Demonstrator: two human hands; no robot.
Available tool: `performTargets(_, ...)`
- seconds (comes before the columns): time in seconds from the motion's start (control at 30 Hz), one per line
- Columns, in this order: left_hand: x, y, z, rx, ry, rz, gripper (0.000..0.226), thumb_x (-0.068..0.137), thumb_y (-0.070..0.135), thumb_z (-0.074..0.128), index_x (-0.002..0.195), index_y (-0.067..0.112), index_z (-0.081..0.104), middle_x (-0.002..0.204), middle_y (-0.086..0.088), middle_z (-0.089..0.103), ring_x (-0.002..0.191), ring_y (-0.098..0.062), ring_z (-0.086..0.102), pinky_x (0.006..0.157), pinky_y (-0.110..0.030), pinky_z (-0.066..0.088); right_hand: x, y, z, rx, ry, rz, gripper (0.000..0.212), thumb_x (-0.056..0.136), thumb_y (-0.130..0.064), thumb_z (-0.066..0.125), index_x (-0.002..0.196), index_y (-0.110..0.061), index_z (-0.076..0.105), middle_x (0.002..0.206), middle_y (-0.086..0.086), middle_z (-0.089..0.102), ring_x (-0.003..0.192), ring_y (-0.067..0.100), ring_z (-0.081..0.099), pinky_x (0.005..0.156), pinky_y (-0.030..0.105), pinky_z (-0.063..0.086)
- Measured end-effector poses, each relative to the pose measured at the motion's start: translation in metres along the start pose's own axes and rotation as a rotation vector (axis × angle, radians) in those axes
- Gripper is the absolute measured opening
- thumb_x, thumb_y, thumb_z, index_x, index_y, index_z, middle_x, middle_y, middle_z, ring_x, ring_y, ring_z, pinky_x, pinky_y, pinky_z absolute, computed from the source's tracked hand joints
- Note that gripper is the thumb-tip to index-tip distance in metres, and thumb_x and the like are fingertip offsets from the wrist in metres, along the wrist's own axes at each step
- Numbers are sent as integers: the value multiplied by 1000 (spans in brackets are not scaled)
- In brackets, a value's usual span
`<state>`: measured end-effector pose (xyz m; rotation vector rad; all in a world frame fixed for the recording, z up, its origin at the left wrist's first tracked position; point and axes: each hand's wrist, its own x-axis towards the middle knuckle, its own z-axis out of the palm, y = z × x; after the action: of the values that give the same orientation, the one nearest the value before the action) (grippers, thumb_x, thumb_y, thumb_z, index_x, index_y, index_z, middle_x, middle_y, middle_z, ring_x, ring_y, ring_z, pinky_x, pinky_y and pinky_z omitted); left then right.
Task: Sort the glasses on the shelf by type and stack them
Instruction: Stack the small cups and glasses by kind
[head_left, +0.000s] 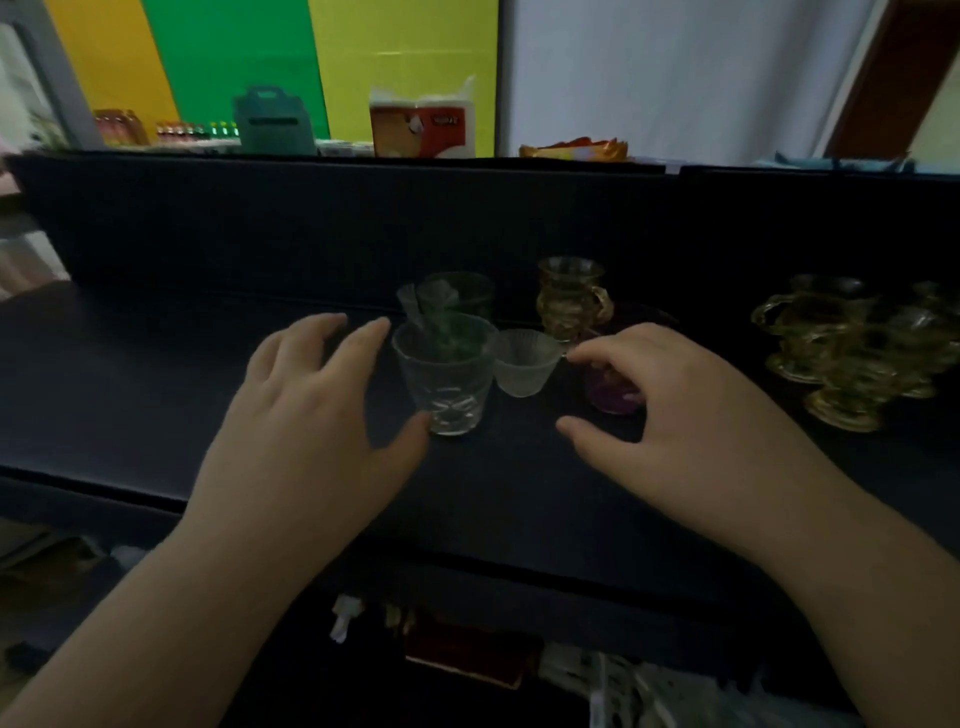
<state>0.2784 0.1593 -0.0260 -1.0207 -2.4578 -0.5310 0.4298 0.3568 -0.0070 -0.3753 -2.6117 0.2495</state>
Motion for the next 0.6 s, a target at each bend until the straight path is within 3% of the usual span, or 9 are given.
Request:
performTargets(0.23, 47, -5, 13, -111, -71, 164, 90, 74, 74, 49, 149, 32, 25, 149, 4, 29, 136, -19, 26, 107, -34, 29, 14, -17, 12, -84, -7, 78, 56, 83, -59, 60, 135, -41, 49, 123, -25, 46, 110, -4, 46, 89, 20, 41)
performTargets(0.43, 70, 10, 32, -129, -157, 185, 86, 75, 75, 49, 148, 37, 25, 153, 8, 26, 138, -15, 26, 108, -36, 32, 30, -7, 11, -79, 23, 64, 53, 82, -55, 63, 132, -40, 52, 116, -28, 43, 106, -7, 44, 84, 13, 36)
performTargets(0.6, 71, 1, 37, -127, -89, 224, 78, 74, 72, 47, 145, 40, 33, 145, 12, 38, 129, -11, 37, 96, -26, 36, 43, -8, 21, -81, 17, 57, 56, 79, -58, 57, 131, -39, 53, 115, -28, 45, 105, -7, 46, 85, 14, 40)
